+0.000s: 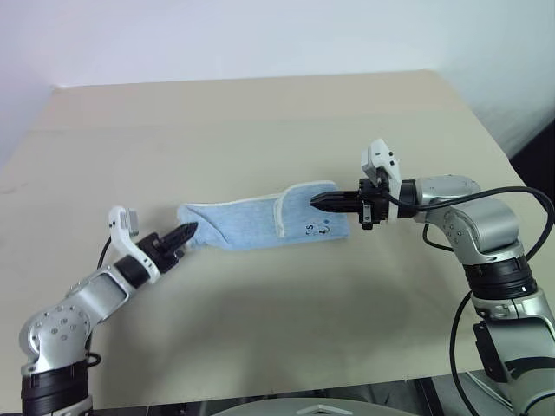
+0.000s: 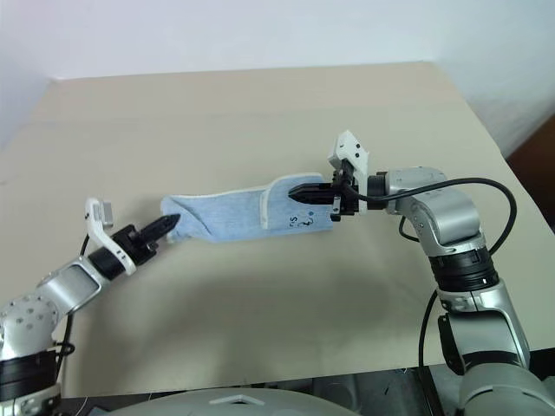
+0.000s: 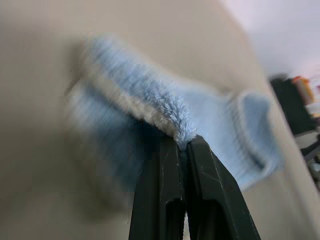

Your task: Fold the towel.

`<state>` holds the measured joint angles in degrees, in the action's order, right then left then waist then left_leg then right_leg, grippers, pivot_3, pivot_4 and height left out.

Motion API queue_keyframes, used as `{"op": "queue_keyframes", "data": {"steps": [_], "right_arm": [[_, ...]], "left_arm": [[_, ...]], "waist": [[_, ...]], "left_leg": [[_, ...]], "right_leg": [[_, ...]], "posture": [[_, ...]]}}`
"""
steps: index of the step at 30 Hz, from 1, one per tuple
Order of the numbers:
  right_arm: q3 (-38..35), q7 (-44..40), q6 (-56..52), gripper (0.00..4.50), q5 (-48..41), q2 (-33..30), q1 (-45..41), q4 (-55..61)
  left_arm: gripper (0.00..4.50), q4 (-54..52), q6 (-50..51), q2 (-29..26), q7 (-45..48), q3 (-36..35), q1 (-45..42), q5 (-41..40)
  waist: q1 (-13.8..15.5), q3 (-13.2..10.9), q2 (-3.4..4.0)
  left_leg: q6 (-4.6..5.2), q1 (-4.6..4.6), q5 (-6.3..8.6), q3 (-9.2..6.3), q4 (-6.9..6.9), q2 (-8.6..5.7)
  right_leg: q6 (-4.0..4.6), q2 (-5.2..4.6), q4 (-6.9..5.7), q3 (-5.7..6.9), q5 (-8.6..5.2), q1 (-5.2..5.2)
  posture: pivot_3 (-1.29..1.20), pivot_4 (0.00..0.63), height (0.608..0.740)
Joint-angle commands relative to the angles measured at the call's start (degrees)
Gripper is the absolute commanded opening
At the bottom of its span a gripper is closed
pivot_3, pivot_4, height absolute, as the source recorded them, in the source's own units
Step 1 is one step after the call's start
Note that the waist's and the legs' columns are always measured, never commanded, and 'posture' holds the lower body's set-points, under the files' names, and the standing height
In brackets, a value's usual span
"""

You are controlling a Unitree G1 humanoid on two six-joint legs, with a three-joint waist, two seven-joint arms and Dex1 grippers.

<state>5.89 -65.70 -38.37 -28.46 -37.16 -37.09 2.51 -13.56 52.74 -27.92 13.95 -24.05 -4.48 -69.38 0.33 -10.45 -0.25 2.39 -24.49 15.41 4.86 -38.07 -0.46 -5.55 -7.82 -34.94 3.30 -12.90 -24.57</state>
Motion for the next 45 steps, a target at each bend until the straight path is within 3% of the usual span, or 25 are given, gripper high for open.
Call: {"op": "queue_keyframes", "data": {"steps": [1, 9, 17, 31, 45], "right_arm": [[-1.4, -1.9, 1.8, 0.0, 0.1, -2.3, -0.4, 0.8], [-1.1, -4.7, 6.8, 0.0, 2.8, -5.2, 1.3, -1.6], [-3.4, -5.7, 12.2, 0.0, 4.7, -8.0, 3.8, -4.9], [-7.1, -4.7, 10.3, 0.0, 3.4, -10.9, 9.8, -0.8], [-9.2, -2.5, 7.6, 0.0, 1.7, -11.5, 13.5, 3.6]], "left_arm": [[0.04, -1.2, 1.0, 0.8, -1.2, 1.2, -4.6, -2.8], [0.04, -1.9, 5.8, 0.7, -3.1, 4.8, -13.0, -8.5], [0.04, 2.8, 8.0, 2.1, 1.6, 12.9, -21.6, -5.1], [0.04, 18.7, 3.1, 13.5, 18.4, 28.9, -36.5, 14.8], [0.04, 29.2, -2.9, 18.8, 29.3, 34.2, -41.4, 29.4]], "waist": [[-0.1, 0.0, -0.02], [0.0, -0.1, -0.13], [0.3, -0.1, -0.17], [0.4, -0.2, -0.27], [0.5, -0.2, -0.32]], "left_leg": [[0.0, 0.0, 0.0, 0.03, 0.04, 0.0], [-0.12, -0.02, -0.1, 0.07, -0.04, 0.0], [-0.12, -0.01, -0.29, 0.09, -0.17, -0.01], [-0.08, 0.0, -0.34, 0.1, -0.23, -0.03], [0.01, -0.01, -0.29, 0.07, -0.29, -0.01]], "right_leg": [[-0.02, -0.01, 0.0, 0.0, 0.01, -0.02], [-0.2, 0.06, -0.01, 0.11, 0.11, 0.03], [-0.2, 0.19, -0.02, 0.19, 0.11, 0.15], [-0.32, 0.28, -0.04, 0.26, 0.14, 0.2], [-0.36, 0.27, -0.07, 0.26, 0.16, 0.21]], "posture": [[0.0, 0.15, 0.74], [0.0, 0.15, 0.74], [0.0, 0.15, 0.74], [0.0, 0.15, 0.74], [0.0, 0.15, 0.74]]}}
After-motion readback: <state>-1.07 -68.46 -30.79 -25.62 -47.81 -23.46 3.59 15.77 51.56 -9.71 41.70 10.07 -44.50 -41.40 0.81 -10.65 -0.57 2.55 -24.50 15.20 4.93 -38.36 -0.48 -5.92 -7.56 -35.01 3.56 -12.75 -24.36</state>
